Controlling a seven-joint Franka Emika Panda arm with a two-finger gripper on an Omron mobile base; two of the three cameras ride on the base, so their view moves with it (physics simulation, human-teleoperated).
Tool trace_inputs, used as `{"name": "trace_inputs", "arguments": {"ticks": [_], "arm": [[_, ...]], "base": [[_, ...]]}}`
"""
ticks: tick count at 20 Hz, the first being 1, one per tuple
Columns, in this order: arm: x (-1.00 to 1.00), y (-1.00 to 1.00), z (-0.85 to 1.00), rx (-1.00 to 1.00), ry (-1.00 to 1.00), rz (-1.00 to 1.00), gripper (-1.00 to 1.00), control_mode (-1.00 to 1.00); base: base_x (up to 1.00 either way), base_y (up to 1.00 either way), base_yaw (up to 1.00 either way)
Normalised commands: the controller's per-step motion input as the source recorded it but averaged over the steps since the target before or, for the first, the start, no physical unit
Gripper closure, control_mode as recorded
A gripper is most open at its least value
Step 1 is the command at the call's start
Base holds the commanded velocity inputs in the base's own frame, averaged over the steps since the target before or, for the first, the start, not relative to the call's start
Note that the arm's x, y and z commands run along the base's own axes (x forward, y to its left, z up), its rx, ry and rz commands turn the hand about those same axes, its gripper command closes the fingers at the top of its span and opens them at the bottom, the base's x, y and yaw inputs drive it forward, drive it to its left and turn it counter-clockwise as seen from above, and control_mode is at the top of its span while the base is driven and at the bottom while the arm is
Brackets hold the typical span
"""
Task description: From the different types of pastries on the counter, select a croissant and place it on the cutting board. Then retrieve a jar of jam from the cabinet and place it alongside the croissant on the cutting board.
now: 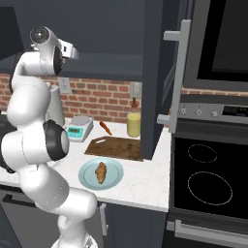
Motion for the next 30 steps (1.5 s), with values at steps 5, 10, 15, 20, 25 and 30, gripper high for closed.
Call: {"name": "trace_inputs", "arguments": {"ticks": [5, 10, 15, 20, 25, 30], "arm": [[0.00, 0.00, 0.00, 0.00, 0.01, 0.00, -1.00, -1.00], [0.00, 0.13, -0.01, 0.02, 0.07, 0.00, 1.00, -1.00], [0.00, -0.01, 0.02, 0.05, 0.02, 0.00, 1.00, -1.00], [-0.11, -0.01, 0.71, 0.06, -0.01, 0.00, 1.00, -1.00], [-0.81, -0.04, 0.80, 0.08, -0.14, -0.04, 1.00, -1.00], [-1.00, -0.06, -0.11, 0.11, -0.22, -0.12, 1.00, -1.00]], "base": [[0.00, 0.00, 0.00], [0.00, 0.00, 0.00], [0.00, 0.00, 0.00], [0.00, 0.00, 0.00], [0.00, 0.00, 0.00], [0.00, 0.00, 0.00]]}}
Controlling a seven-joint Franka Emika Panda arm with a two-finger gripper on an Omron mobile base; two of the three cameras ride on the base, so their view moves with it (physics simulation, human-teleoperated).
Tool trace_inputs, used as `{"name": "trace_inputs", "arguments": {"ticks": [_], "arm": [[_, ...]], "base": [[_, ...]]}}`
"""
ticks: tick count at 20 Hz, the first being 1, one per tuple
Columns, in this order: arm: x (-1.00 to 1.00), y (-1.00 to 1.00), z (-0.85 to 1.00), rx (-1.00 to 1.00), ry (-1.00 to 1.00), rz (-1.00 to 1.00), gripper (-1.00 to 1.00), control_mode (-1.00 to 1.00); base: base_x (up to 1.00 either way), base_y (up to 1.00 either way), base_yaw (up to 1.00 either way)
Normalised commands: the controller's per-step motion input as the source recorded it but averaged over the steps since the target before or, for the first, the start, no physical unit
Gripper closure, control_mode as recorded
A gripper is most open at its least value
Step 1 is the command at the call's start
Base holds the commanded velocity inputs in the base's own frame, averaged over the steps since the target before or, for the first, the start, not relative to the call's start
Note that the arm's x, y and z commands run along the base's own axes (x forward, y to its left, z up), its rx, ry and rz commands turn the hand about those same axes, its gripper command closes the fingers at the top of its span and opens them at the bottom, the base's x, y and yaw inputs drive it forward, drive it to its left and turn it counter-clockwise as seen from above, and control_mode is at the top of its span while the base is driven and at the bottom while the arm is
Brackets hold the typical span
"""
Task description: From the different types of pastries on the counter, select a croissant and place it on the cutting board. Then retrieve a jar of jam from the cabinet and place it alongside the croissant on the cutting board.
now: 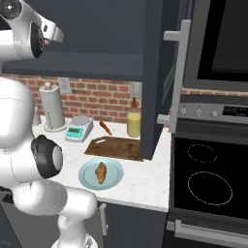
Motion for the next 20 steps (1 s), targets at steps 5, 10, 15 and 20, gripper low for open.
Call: {"name": "trace_inputs", "arguments": {"ticks": [5, 10, 15, 20], "arm": [[-1.00, -0.18, -0.65, 0.09, -0.23, -0.14, 1.00, -1.00], [-1.00, -0.24, -0.88, 0.08, -0.22, -0.13, 1.00, -1.00], [-0.96, -0.29, -0.56, 0.14, -0.07, -0.16, 1.00, -1.00], [-0.05, 0.00, -0.05, 0.04, 0.01, -0.02, 1.00, -1.00]], "base": [[0.00, 0.00, 0.00], [0.00, 0.00, 0.00], [0.00, 0.00, 0.00], [0.00, 0.00, 0.00]]}}
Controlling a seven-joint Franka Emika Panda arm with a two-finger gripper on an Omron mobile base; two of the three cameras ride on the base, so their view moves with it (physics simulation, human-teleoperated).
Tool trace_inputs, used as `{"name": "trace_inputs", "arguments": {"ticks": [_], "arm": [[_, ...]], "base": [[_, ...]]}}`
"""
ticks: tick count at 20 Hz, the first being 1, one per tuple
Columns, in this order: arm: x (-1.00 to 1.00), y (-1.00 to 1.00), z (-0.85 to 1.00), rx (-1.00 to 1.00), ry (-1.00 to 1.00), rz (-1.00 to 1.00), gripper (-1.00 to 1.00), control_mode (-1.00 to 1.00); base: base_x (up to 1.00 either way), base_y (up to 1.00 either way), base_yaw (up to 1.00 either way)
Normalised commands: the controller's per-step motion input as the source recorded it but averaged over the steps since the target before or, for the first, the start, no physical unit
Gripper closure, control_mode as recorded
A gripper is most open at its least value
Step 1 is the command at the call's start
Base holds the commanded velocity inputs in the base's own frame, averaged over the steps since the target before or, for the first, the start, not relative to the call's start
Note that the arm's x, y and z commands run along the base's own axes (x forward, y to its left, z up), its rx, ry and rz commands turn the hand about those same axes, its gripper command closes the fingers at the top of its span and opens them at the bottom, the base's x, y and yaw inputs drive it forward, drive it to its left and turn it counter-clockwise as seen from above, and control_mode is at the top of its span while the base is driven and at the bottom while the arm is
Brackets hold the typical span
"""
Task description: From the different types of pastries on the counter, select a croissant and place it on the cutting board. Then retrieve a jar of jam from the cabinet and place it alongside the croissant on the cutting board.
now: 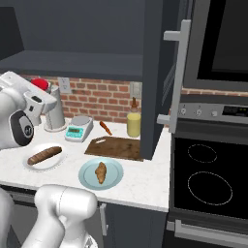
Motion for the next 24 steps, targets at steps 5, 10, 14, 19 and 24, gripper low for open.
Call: {"name": "trace_inputs", "arguments": {"ticks": [5, 10, 14, 19, 24], "arm": [[0.19, -0.52, 0.00, 0.10, 0.30, 0.00, 1.00, -1.00], [0.20, -0.76, 0.00, 0.16, 0.35, 0.00, 1.00, -1.00], [-0.26, 0.00, -0.03, 0.01, -0.01, 0.00, 1.00, -1.00], [-0.75, -0.03, -0.42, 0.00, -0.01, -0.01, 1.00, -1.00], [-0.95, -0.33, -0.98, 0.00, 0.06, -0.03, 1.00, -1.00]], "base": [[0.00, 0.00, 0.00], [0.00, 0.00, 0.00], [0.00, 0.00, 0.00], [0.00, 0.00, 0.00], [0.00, 0.00, 0.00]]}}
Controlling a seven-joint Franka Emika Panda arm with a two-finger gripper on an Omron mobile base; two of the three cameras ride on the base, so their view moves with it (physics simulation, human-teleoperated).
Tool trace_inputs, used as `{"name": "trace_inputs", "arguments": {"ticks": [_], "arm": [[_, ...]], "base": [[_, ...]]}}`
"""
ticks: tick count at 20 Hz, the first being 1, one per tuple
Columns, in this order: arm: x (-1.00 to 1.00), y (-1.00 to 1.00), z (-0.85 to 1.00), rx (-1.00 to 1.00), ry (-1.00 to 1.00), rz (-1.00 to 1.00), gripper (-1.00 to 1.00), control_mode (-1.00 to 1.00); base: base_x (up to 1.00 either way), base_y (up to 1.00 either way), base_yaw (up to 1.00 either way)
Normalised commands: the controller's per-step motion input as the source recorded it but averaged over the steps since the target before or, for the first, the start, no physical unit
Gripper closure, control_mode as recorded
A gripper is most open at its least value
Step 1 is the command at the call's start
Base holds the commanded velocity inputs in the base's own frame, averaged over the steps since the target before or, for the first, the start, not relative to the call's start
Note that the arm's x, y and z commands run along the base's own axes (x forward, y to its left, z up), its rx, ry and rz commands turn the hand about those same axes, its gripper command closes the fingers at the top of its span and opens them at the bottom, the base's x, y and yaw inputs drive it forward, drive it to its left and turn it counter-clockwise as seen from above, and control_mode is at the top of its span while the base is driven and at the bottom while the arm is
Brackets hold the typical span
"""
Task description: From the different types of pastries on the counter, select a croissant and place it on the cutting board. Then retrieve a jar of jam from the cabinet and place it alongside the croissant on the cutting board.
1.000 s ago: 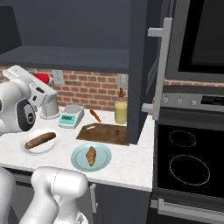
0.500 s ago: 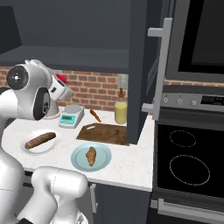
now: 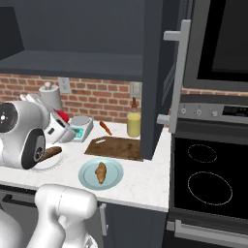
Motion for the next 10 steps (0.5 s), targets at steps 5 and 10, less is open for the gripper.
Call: {"name": "trace_inputs", "arguments": {"ticks": [5, 10], "arm": [[-0.23, -0.04, -0.33, 0.07, 0.03, -0.02, 1.00, -1.00], [0.01, -0.05, 0.00, 0.05, 0.04, 0.00, 1.00, -1.00]], "base": [[0.00, 0.00, 0.00], [0.00, 0.00, 0.00]]}}
